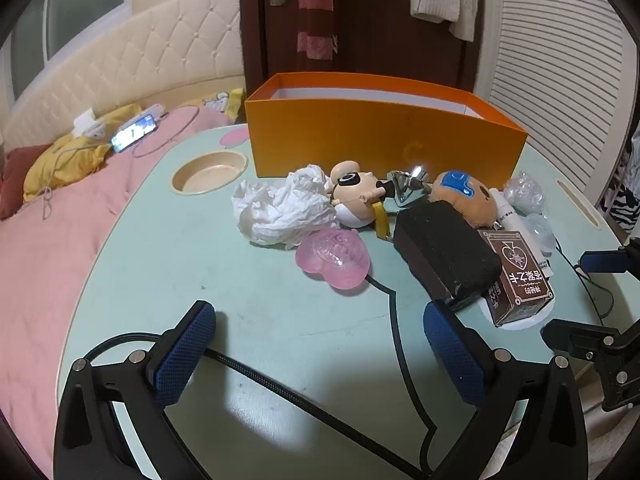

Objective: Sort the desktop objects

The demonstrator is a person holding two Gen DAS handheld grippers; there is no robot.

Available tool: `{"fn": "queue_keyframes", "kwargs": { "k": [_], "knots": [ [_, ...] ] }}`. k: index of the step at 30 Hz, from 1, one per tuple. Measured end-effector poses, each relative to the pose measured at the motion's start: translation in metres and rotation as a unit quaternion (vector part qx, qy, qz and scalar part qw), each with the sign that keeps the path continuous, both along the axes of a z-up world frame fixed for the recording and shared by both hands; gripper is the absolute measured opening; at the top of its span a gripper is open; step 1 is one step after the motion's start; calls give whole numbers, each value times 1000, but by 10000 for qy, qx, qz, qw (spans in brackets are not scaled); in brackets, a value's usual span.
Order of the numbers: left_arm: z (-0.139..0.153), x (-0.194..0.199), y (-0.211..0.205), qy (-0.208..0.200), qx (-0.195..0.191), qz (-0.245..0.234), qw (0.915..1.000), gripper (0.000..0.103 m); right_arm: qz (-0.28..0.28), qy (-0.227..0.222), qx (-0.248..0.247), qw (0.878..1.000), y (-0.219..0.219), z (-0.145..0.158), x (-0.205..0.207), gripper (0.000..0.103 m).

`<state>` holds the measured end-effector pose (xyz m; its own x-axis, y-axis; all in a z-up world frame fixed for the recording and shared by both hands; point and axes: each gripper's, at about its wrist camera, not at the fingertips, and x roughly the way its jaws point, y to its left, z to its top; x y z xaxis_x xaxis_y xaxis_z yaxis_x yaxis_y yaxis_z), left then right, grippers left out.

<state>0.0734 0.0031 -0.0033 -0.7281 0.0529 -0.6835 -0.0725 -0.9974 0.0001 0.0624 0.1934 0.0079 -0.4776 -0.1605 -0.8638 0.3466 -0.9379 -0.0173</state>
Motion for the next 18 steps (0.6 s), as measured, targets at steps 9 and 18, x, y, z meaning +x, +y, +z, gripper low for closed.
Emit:
{"fn": "queue_keyframes", "kwargs": {
  "k": [9,18],
  "knots": [
    [-3,-4,-1,4,1,-1,10000,103,5,-11,-2,10000,-4,-1,-3,103],
    [-2,-6,2,41,-11,-47,10000,103,39,-7,2,10000,2,2,-1,103]
  ]
}}
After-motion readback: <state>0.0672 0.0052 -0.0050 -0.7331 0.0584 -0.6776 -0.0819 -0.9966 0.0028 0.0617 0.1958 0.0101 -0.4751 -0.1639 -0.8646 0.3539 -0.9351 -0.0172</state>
